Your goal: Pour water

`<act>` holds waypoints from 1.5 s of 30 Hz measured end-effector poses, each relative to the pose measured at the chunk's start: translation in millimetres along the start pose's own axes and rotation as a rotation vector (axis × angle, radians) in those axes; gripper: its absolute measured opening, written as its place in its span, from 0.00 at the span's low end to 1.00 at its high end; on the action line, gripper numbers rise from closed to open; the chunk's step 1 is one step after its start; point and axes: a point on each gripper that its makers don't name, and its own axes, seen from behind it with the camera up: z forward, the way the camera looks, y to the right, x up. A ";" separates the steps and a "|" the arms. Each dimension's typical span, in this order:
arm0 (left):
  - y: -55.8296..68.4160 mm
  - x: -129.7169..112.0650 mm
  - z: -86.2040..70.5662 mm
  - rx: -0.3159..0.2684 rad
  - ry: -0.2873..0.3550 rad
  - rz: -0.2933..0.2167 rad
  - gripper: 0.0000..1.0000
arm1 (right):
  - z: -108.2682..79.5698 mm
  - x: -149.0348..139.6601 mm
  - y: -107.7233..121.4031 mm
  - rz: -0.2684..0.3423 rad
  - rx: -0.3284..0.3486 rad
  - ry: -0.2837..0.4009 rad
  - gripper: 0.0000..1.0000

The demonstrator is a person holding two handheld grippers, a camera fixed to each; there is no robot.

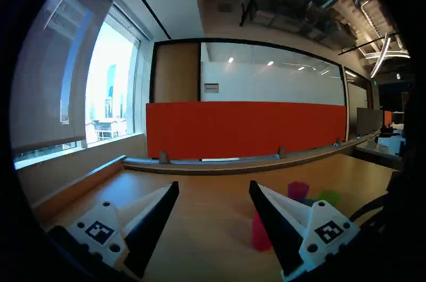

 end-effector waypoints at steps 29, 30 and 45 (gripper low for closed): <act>57.1 65.7 22.1 -0.294 -0.037 0.007 0.98 | 10.7 58.2 -40.7 -0.021 0.279 -0.037 1.00; 61.1 66.6 22.1 -0.310 -0.037 0.000 0.98 | 10.6 58.8 -45.5 -0.026 0.300 -0.038 1.00; 94.9 76.7 19.4 -0.475 -0.039 -0.048 0.98 | 11.4 57.5 -85.3 -0.055 0.473 -0.063 1.00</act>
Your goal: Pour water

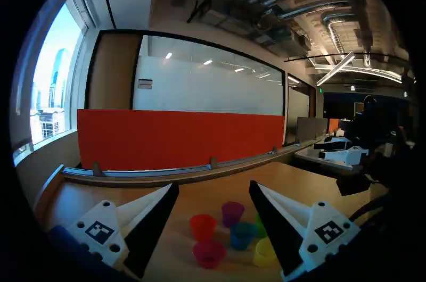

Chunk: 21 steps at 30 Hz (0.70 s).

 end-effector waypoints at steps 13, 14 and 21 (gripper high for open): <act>1.7 -21.0 14.8 -0.055 -0.100 0.054 0.98 | 18.0 -15.8 -7.6 -0.042 0.065 -0.074 1.00; 1.7 -23.5 16.1 -0.060 -0.111 0.060 0.99 | 19.4 -18.2 -7.7 -0.048 0.070 -0.082 1.00; 3.5 -42.8 26.3 -0.102 -0.190 0.103 0.98 | 27.6 -37.3 -11.6 -0.081 0.110 -0.148 1.00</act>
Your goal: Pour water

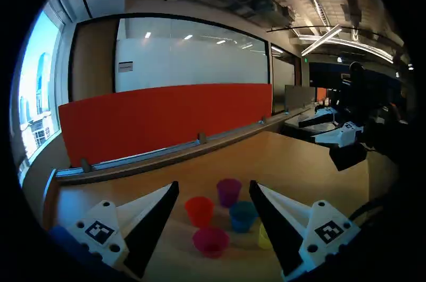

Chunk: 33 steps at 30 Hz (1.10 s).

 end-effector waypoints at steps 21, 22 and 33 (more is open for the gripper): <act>17.0 -69.0 49.6 -0.158 -0.230 0.064 0.98 | 24.9 -54.3 -7.1 -0.041 0.112 -0.153 1.00; 17.7 -72.3 51.6 -0.166 -0.240 0.067 0.98 | 26.5 -56.5 -7.5 -0.042 0.117 -0.158 1.00; 24.1 -100.3 68.9 -0.235 -0.328 0.084 0.98 | 42.0 -85.2 -8.1 -0.039 0.154 -0.217 1.00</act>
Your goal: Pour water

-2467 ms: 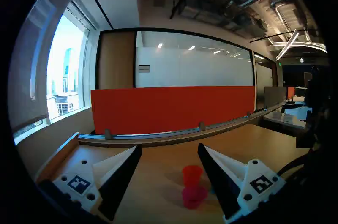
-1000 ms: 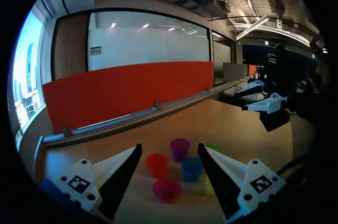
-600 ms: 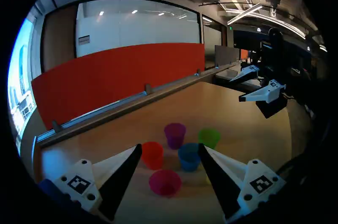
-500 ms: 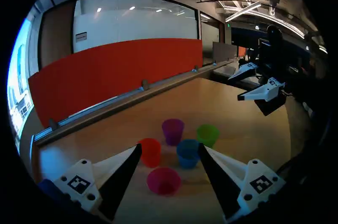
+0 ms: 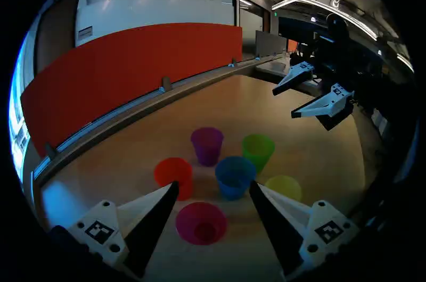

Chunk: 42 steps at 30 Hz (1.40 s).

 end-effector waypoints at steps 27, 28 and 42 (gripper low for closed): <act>21.0 -22.7 40.3 -0.105 -0.125 0.065 0.98 | 30.9 -42.2 -11.5 -0.002 0.073 -0.073 1.00; 21.2 -23.4 41.7 -0.106 -0.129 0.065 0.99 | 31.5 -43.3 -12.1 -0.003 0.075 -0.075 1.00; 25.4 -28.3 60.6 -0.115 -0.166 0.087 0.98 | 40.2 -55.5 -19.9 -0.001 0.104 -0.095 1.00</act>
